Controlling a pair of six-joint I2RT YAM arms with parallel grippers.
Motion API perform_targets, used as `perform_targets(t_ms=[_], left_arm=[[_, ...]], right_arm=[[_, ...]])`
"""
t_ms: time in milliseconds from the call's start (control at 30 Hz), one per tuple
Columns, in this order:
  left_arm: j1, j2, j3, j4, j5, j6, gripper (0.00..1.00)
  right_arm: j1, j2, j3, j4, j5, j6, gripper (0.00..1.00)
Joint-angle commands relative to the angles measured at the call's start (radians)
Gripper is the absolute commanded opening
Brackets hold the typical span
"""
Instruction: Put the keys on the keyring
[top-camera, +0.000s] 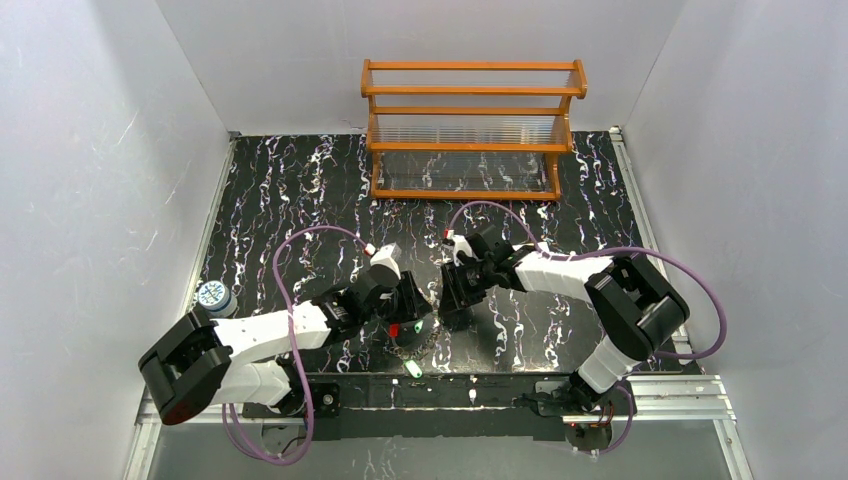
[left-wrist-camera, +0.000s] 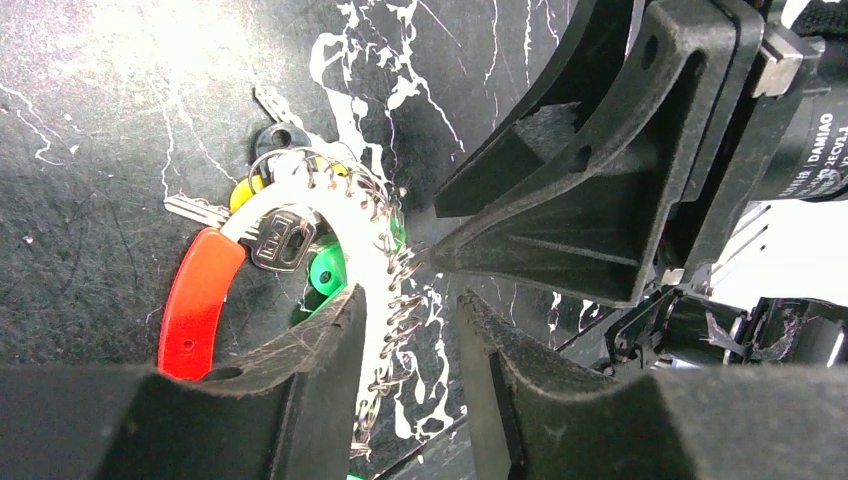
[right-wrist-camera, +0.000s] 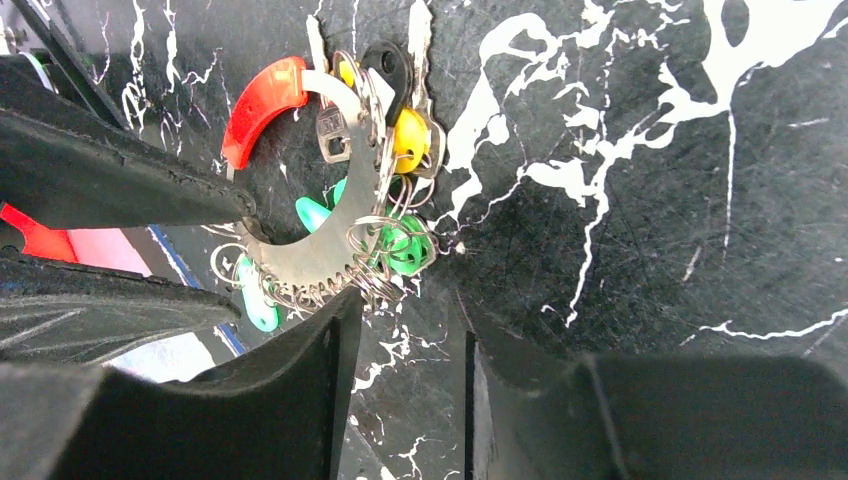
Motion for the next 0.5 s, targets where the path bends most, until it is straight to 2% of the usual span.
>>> perform_targets(t_ms=[0,200,467], left_arm=[[-0.006,-0.025,-0.012,-0.008,-0.025,0.006,0.37],[-0.006,-0.025,-0.012,-0.010,-0.024,0.009,0.37],[-0.005,-0.028,-0.011,-0.017,-0.024,0.012,0.38]], right_arm=[[-0.003,0.012,-0.022,0.059,-0.065,-0.019,0.46],[-0.003,0.048,-0.035,0.122,-0.147,-0.033,0.45],[-0.003,0.043,-0.034,0.147,-0.185,-0.048,0.34]])
